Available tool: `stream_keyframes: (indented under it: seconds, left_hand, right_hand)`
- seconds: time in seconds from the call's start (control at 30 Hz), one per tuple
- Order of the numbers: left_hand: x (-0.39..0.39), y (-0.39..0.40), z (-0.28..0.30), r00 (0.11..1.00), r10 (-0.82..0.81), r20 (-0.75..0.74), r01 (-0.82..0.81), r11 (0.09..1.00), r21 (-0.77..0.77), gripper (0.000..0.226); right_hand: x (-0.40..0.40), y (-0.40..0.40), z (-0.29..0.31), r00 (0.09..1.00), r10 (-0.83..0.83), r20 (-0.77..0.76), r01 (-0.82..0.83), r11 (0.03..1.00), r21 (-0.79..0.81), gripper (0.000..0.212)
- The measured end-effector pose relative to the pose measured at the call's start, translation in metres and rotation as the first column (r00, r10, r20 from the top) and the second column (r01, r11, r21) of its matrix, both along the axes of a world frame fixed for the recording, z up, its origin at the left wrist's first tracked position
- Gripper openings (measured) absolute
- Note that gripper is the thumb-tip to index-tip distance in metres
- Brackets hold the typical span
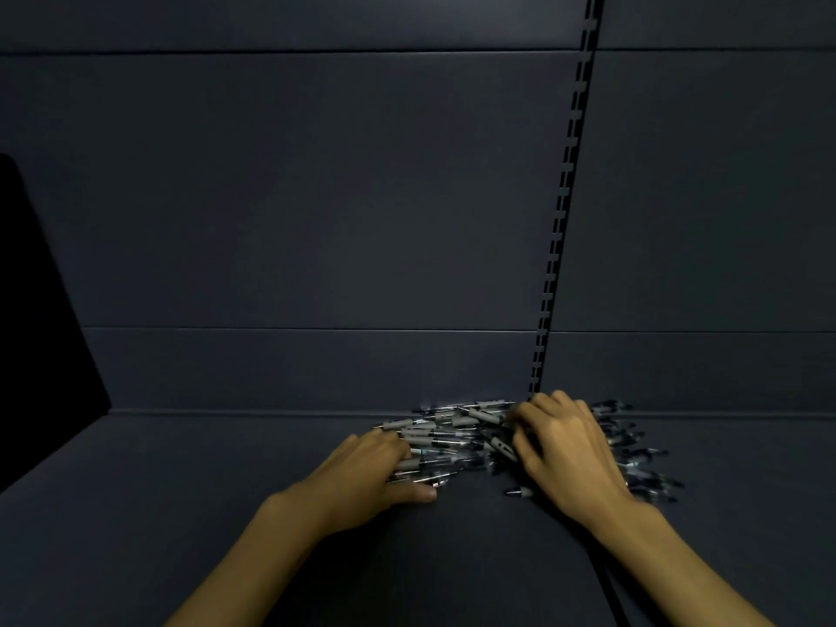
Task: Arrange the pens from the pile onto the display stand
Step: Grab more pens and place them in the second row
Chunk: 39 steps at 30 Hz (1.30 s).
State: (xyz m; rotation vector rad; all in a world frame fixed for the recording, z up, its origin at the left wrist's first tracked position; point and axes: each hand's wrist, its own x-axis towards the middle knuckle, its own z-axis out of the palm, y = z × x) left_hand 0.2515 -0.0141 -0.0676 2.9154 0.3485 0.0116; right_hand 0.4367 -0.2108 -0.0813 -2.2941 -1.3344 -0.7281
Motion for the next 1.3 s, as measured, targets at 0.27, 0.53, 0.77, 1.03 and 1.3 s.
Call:
stream_keyframes:
  seconds: [0.27,0.53,0.77,1.03,1.3]
  left_hand:
    - [-0.001,0.000,0.002,1.000,-0.004,0.023,0.002,0.998,0.066,0.050]
    - [-0.007,0.008,0.010,0.999,-0.027,0.022,0.030,0.989,-0.147,0.036]
    - [-0.016,0.021,0.022,0.997,-0.021,0.076,0.047,0.933,-0.357,0.045]
    - [-0.007,-0.019,0.032,0.955,0.151,0.255,0.122,0.584,-0.803,0.034]
    - [0.015,-0.066,0.033,0.883,0.282,0.375,0.268,0.353,-0.896,0.037]
  right_hand:
    - [0.001,-0.002,0.001,1.000,-0.009,0.006,0.009,1.000,-0.001,0.012]
    - [0.002,-0.001,0.000,0.998,-0.031,0.051,0.032,0.999,-0.015,0.010]
    - [-0.001,-0.002,0.005,0.993,-0.048,0.111,0.049,0.999,-0.011,0.012]
    - [-0.008,-0.001,0.026,0.991,0.024,-0.131,0.004,0.977,0.212,0.020]
    - [-0.050,0.004,0.093,0.474,0.685,-0.553,-0.105,0.668,0.737,0.037]
